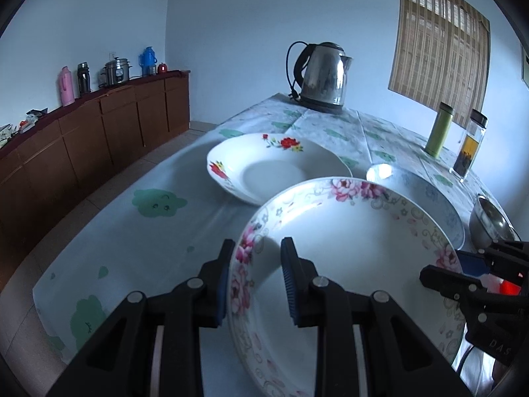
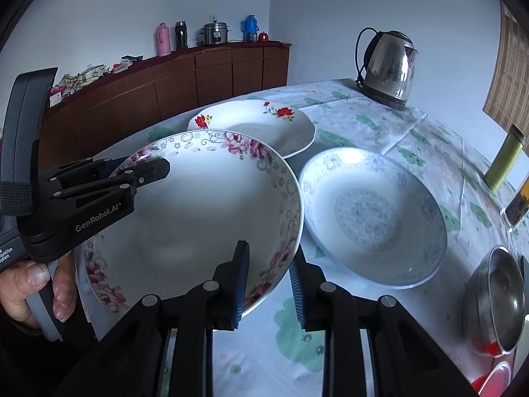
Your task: Organize plates and bowls
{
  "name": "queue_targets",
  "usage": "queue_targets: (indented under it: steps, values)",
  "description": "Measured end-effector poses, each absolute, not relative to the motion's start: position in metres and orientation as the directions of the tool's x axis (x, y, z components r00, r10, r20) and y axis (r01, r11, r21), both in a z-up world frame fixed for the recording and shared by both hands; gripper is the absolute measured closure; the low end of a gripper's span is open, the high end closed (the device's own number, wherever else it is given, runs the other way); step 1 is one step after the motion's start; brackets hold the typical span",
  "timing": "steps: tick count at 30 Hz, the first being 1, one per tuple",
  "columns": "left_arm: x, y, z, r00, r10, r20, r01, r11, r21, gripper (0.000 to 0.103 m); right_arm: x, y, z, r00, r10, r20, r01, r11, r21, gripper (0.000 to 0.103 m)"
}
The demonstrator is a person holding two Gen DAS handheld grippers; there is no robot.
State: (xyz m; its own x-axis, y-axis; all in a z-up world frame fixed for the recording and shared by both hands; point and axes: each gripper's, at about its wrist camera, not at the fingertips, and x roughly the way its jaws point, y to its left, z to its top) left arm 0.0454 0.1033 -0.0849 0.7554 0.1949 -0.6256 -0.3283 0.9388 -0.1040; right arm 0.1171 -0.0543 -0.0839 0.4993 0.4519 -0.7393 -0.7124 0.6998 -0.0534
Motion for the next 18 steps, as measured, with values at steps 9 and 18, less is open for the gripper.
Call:
queue_targets:
  steps: [9,18]
  values:
    - [0.056,0.106,-0.076,0.759,0.237,-0.606,-0.362,0.928,-0.09,0.077,0.138,-0.05,-0.076,0.502,0.497,-0.708,-0.728,0.685,-0.036,0.078]
    - [0.058,0.109,-0.071,0.753,0.276,-0.597,-0.4,0.913,-0.083,0.077,0.145,-0.046,-0.073,0.521,0.527,-0.672,-0.737,0.674,-0.043,0.079]
